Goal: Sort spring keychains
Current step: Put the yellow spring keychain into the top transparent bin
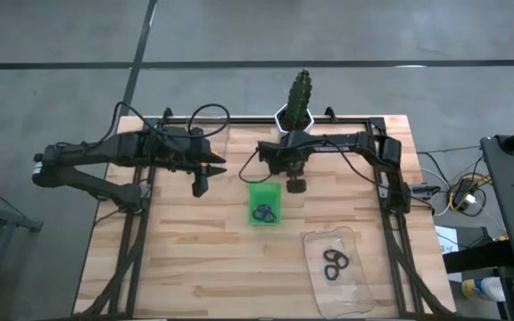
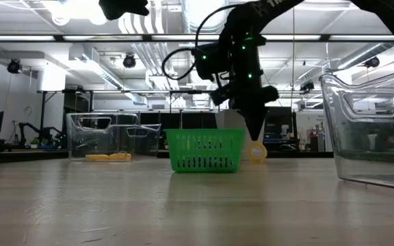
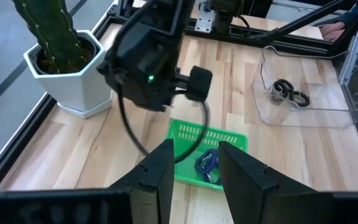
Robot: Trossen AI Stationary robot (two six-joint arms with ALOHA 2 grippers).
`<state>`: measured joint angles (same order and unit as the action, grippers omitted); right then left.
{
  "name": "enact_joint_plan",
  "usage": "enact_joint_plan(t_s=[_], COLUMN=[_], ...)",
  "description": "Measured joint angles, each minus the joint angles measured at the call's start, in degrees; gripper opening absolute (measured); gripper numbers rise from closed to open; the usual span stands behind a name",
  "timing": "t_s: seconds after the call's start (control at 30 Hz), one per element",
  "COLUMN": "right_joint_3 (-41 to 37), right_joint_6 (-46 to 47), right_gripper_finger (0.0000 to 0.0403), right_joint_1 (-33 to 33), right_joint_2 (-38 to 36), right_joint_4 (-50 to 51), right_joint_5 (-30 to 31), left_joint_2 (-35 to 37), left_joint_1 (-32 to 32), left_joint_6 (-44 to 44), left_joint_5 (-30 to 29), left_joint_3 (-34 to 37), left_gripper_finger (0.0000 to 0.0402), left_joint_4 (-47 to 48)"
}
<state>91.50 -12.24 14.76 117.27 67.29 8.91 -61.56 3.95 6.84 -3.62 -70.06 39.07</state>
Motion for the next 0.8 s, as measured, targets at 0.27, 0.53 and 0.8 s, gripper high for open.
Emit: enact_joint_plan(t_s=[0.27, 0.53, 0.8], right_joint_3=[-0.02, -0.02, -1.48], right_joint_6=[13.50, 12.25, 8.62], right_gripper_finger=[0.0020, 0.0106, 0.0207], right_joint_1=[1.59, 0.96, 3.09], right_joint_2=[-0.47, -1.60, -1.60], right_joint_4=[0.44, -2.55, -8.13], right_joint_5=[-3.89, -2.51, 0.42], left_joint_2=[0.00, -0.02, -0.11], left_joint_1=[0.02, 0.02, 0.07], left_joint_6=[0.30, 0.33, 0.45], left_joint_5=[0.12, 0.85, 1.19], left_joint_3=[0.01, 0.02, 0.02], left_gripper_finger=[0.0117, 0.0117, 0.0117], left_joint_4=[0.00, -0.02, -0.02])
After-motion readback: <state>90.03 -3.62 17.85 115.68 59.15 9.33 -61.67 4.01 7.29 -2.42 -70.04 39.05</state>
